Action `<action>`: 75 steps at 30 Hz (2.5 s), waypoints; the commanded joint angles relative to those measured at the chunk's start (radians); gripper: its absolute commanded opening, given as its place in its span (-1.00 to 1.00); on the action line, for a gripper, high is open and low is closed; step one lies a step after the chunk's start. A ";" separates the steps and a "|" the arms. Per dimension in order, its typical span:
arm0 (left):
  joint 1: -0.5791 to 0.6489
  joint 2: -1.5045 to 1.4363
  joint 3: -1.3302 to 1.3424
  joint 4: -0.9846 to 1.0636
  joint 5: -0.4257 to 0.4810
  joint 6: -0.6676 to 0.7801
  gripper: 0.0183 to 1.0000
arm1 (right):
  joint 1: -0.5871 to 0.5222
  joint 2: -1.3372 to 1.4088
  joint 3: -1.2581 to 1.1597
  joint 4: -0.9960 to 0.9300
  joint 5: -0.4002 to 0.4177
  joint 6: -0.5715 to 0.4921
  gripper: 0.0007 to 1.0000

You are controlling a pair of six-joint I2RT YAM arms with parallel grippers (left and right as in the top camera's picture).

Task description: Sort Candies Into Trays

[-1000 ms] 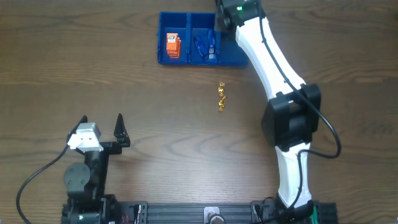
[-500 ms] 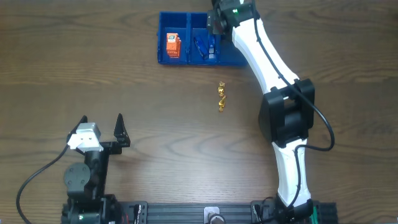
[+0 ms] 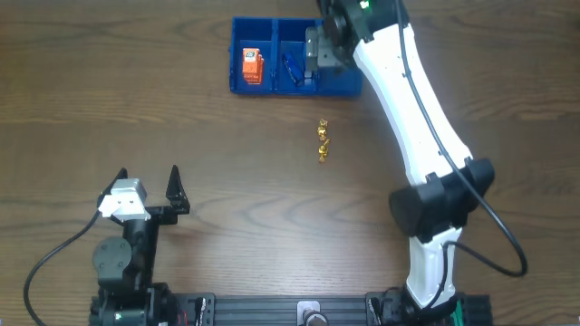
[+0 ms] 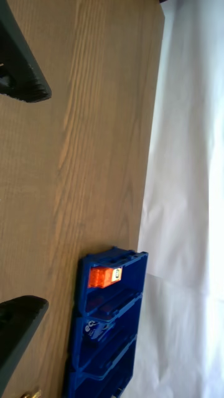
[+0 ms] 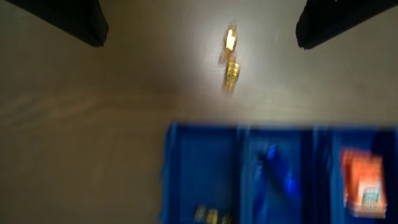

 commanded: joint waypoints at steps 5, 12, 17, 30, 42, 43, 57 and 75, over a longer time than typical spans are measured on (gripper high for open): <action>0.006 -0.006 -0.017 -0.038 0.021 0.003 1.00 | 0.089 0.025 -0.357 0.108 -0.193 0.072 1.00; 0.006 -0.006 -0.017 -0.038 0.021 0.003 1.00 | 0.090 0.025 -0.677 0.304 -0.232 0.099 1.00; 0.006 -0.006 -0.017 -0.038 0.021 0.003 1.00 | 0.070 0.025 -0.752 0.354 -0.249 0.102 1.00; 0.006 -0.006 -0.017 -0.038 0.021 0.003 1.00 | 0.039 0.025 -0.817 0.490 -0.257 0.099 1.00; 0.006 -0.006 -0.017 -0.038 0.021 0.003 1.00 | 0.038 0.025 -0.817 0.532 -0.203 0.103 0.98; 0.006 -0.006 -0.017 -0.038 0.021 0.003 1.00 | 0.038 0.025 -0.817 0.535 -0.193 0.107 0.96; 0.006 -0.006 -0.017 -0.038 0.021 0.003 1.00 | 0.038 0.025 -0.817 0.538 -0.171 0.130 0.59; 0.006 -0.006 -0.017 -0.038 0.021 0.003 1.00 | 0.038 0.025 -0.851 0.596 -0.224 0.147 0.24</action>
